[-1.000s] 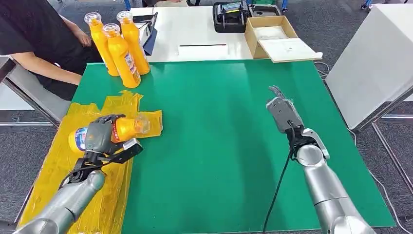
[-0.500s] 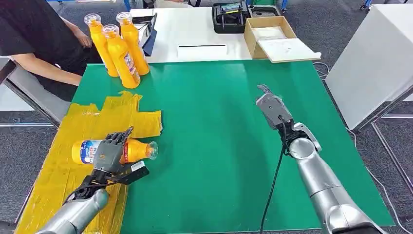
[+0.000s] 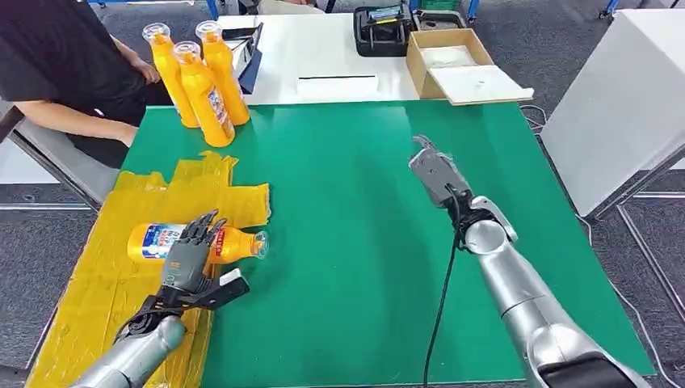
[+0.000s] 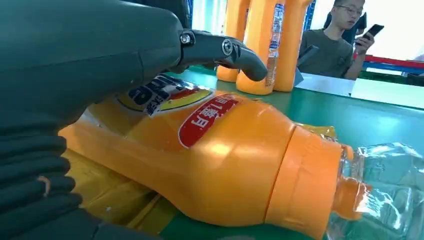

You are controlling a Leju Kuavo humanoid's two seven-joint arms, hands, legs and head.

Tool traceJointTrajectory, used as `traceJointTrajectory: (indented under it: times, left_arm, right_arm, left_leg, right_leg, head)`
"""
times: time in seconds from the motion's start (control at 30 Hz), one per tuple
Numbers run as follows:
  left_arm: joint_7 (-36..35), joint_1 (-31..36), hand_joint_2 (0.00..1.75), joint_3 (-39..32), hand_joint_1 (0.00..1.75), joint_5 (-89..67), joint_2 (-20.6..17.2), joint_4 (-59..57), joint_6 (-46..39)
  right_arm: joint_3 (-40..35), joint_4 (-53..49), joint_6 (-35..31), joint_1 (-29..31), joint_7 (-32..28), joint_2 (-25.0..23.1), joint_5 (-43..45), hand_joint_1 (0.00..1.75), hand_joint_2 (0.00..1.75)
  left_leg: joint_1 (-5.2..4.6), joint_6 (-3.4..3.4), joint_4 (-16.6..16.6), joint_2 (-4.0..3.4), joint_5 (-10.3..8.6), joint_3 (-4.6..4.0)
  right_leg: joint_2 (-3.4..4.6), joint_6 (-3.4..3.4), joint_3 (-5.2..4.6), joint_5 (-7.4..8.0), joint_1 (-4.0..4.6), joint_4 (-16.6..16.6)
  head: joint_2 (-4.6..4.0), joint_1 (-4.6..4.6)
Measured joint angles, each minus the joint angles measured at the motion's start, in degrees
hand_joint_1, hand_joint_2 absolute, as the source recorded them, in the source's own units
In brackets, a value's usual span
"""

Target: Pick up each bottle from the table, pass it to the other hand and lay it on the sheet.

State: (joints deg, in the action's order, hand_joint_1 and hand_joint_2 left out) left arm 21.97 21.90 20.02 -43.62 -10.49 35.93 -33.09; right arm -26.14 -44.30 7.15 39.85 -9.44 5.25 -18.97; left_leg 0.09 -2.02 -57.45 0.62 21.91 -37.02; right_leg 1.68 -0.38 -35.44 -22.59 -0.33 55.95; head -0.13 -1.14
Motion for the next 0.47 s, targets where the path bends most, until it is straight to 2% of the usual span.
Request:
traceJointTrajectory:
  times: [0.2, 0.33, 0.47]
  left_arm:
    - [4.20, -1.02, 0.00, -0.28, 0.00, 10.63, -0.53, 4.47, 5.75]
    - [3.23, -4.26, 0.00, -1.55, 0.00, 21.65, -1.55, 15.84, 14.83]
    - [4.07, -5.84, 0.00, -4.90, 0.00, 33.54, -1.88, 27.42, 19.61]
  right_arm:
    - [-0.37, 1.01, -0.13, 0.34, -0.37, -0.22, 0.26, 0.00, 0.00]
    - [-0.66, 1.31, -1.20, 0.12, -2.04, -0.50, 0.44, 0.00, 0.00]
    - [-0.79, 0.39, -4.99, -1.86, -7.42, -1.47, 0.39, 0.00, 0.00]
  left_leg:
    - [-0.02, 0.00, 0.00, 0.02, -0.01, 0.01]
    - [-0.01, -0.02, -0.02, 0.01, -0.03, 0.00]
    - [0.00, -0.02, -0.04, 0.01, -0.03, -0.07]
  right_leg:
    - [-0.04, 0.00, 0.02, 0.00, -0.01, 0.00]
    - [-0.03, 0.00, -0.01, 0.00, -0.01, -0.01]
    - [-0.01, 0.00, -0.08, 0.00, 0.00, 0.00]
  head:
    - [0.00, 0.00]
    - [0.00, 0.00]
    - [0.00, 0.02]
